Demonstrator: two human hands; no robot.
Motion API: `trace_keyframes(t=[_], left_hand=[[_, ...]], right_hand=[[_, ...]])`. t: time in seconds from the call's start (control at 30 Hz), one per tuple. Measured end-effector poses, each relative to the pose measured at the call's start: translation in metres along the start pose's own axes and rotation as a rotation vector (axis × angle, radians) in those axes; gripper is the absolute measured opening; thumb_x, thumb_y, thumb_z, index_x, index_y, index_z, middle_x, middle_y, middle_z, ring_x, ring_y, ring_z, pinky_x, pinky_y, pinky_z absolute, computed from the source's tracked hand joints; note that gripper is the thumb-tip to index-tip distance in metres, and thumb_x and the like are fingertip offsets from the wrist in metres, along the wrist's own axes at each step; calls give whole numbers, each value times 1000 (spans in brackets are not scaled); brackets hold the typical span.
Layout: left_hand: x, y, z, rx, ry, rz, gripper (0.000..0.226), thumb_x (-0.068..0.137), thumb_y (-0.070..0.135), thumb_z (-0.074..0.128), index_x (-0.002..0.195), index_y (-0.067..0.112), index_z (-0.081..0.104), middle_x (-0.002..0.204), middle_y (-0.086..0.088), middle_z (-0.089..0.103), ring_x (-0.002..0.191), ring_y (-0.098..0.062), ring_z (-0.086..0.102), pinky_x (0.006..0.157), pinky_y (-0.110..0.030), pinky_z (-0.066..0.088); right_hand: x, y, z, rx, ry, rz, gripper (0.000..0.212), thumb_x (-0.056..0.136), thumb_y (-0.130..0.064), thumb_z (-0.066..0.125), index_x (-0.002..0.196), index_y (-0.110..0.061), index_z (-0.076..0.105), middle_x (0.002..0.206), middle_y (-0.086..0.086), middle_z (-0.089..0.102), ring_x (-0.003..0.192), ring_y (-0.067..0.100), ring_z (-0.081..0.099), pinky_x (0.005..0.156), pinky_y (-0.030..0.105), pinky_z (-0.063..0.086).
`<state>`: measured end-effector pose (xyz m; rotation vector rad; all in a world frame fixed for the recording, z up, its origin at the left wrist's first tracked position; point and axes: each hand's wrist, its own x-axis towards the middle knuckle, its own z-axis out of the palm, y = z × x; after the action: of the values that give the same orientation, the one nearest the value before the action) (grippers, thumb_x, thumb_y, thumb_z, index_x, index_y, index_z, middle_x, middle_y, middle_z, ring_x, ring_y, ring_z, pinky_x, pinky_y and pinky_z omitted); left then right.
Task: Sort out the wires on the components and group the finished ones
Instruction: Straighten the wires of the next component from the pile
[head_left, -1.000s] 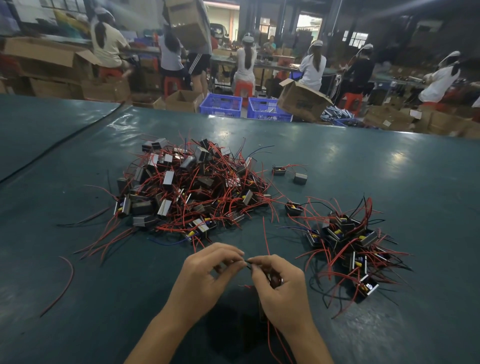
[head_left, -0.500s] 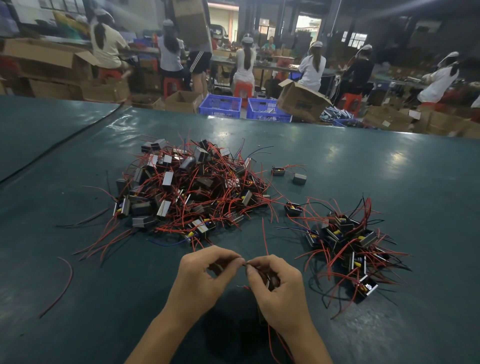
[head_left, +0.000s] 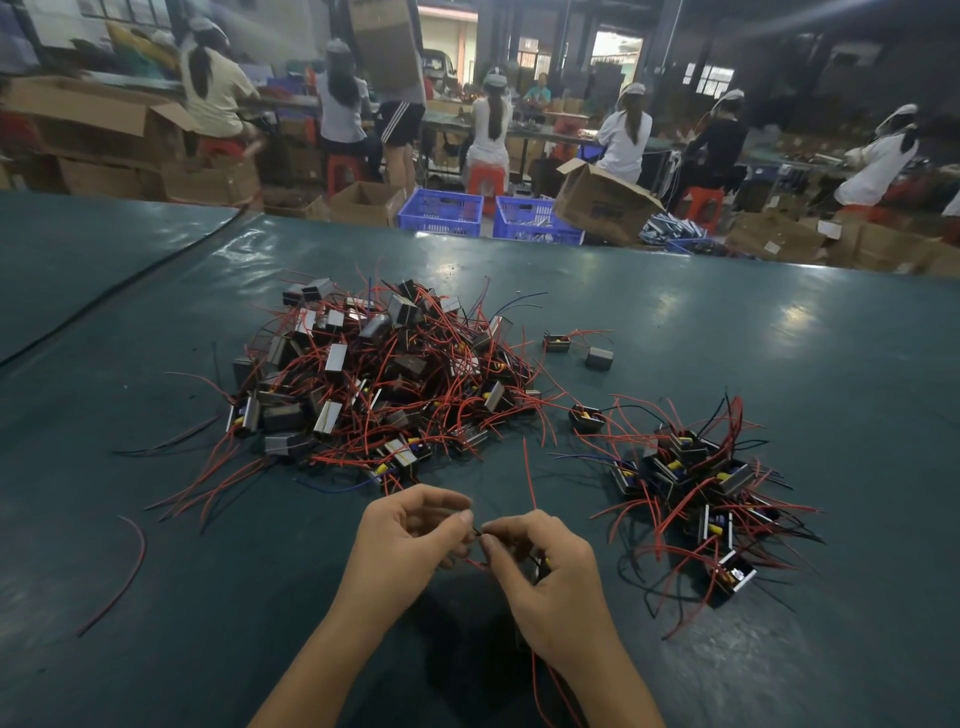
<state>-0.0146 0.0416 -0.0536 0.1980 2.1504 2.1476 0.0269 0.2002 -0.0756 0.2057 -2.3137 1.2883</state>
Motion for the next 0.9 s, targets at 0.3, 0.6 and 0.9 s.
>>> trace_keyframes(t=[0.3, 0.6, 0.9], left_hand=[[-4, 5, -4, 259, -17, 189, 12, 85, 14, 73, 87, 26, 74, 77, 7, 74, 71, -9, 70, 66, -22, 57], [-1, 5, -7, 216, -158, 142, 18, 76, 46, 68, 75, 30, 77, 67, 1, 73, 62, -11, 69, 61, -19, 52], [-3, 4, -5, 206, -220, 159, 22, 79, 45, 68, 83, 27, 79, 74, 2, 75, 69, -12, 71, 63, -19, 54]], right_hand=[[0, 1, 0, 57, -22, 39, 6, 87, -28, 66, 89, -34, 69, 83, -17, 64, 81, 15, 63, 70, 39, 56], [1, -3, -1, 93, -9, 52, 15, 89, -21, 63, 85, -35, 64, 80, -11, 64, 74, 13, 64, 64, 16, 50], [1, -3, -1, 81, -18, 35, 14, 89, -15, 64, 87, -29, 65, 80, -10, 66, 74, 13, 65, 64, 23, 53]])
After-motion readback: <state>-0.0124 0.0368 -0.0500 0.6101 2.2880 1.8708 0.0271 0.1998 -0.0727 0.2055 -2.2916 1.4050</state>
